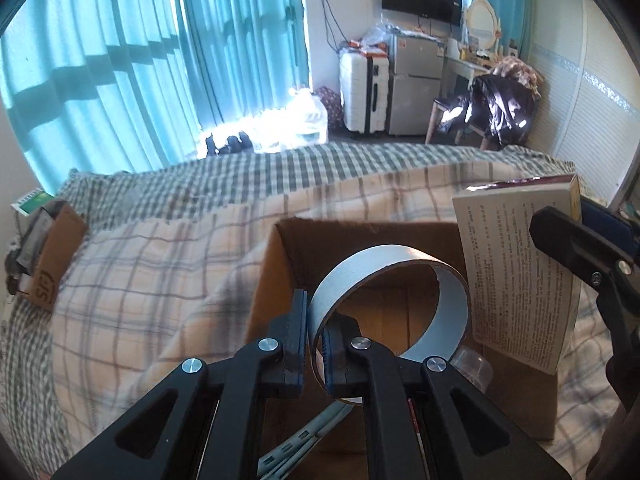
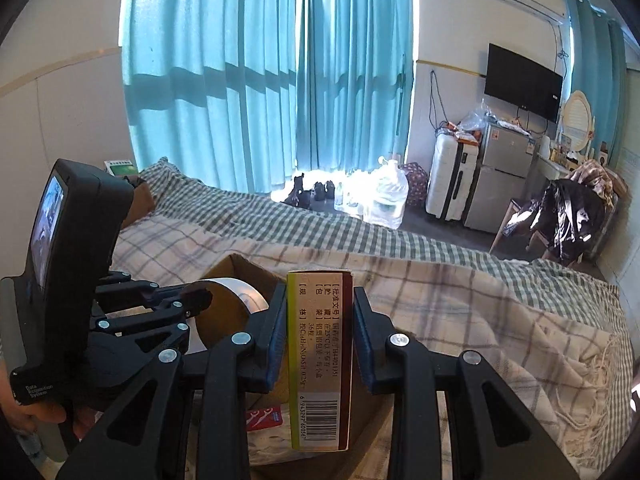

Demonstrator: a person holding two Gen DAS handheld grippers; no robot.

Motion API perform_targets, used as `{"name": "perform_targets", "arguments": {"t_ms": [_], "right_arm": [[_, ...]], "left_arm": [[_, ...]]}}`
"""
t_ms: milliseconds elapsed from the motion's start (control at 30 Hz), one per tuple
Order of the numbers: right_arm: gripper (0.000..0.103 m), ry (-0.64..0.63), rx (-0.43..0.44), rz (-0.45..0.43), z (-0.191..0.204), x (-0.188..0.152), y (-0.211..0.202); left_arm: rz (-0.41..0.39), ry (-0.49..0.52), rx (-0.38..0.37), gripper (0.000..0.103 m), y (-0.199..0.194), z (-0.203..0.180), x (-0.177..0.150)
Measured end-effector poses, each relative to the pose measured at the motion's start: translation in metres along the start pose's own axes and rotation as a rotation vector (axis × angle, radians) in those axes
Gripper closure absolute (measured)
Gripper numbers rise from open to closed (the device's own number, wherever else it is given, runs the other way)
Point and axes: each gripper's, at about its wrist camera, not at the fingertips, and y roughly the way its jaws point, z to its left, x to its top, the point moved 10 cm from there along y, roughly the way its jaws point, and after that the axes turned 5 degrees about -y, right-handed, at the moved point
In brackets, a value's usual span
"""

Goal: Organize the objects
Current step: 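Grasp the white tape roll with the left tool while the right carries the medicine box into the box, then grasp the white rabbit figurine with the left tool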

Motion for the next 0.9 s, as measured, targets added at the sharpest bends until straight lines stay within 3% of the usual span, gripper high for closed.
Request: {"name": "perform_targets", "arguments": {"t_ms": [100, 200, 233, 267, 333, 567, 767, 900], "right_arm": [[0.074, 0.005, 0.006, 0.036, -0.003, -0.013, 0.011], [0.073, 0.013, 0.018, 0.047, -0.003, -0.014, 0.007], [0.068, 0.013, 0.007, 0.034, -0.003, -0.012, 0.001], [0.051, 0.012, -0.007, 0.019, -0.004, -0.009, -0.007], [0.027, 0.021, -0.037, -0.021, -0.006, 0.001, -0.027], [0.026, 0.057, -0.07, -0.085, -0.013, 0.001, -0.1], [0.019, 0.119, -0.119, -0.069, -0.023, -0.048, -0.143], [0.013, 0.146, -0.109, -0.008, -0.017, -0.092, -0.138]], "left_arm": [[0.02, 0.011, -0.01, 0.096, 0.007, -0.002, -0.009], [0.038, 0.047, -0.01, 0.085, 0.003, -0.007, -0.016], [0.043, 0.058, -0.004, 0.068, 0.0, -0.008, -0.018], [0.038, 0.061, 0.002, 0.038, -0.005, -0.008, -0.018], [-0.004, 0.052, 0.005, 0.015, -0.02, -0.006, -0.016], [-0.06, -0.035, -0.006, 0.015, -0.079, 0.017, -0.028], [-0.122, -0.133, -0.016, 0.014, -0.116, 0.038, -0.062], [-0.121, -0.148, 0.009, 0.014, -0.118, 0.044, -0.091]]}}
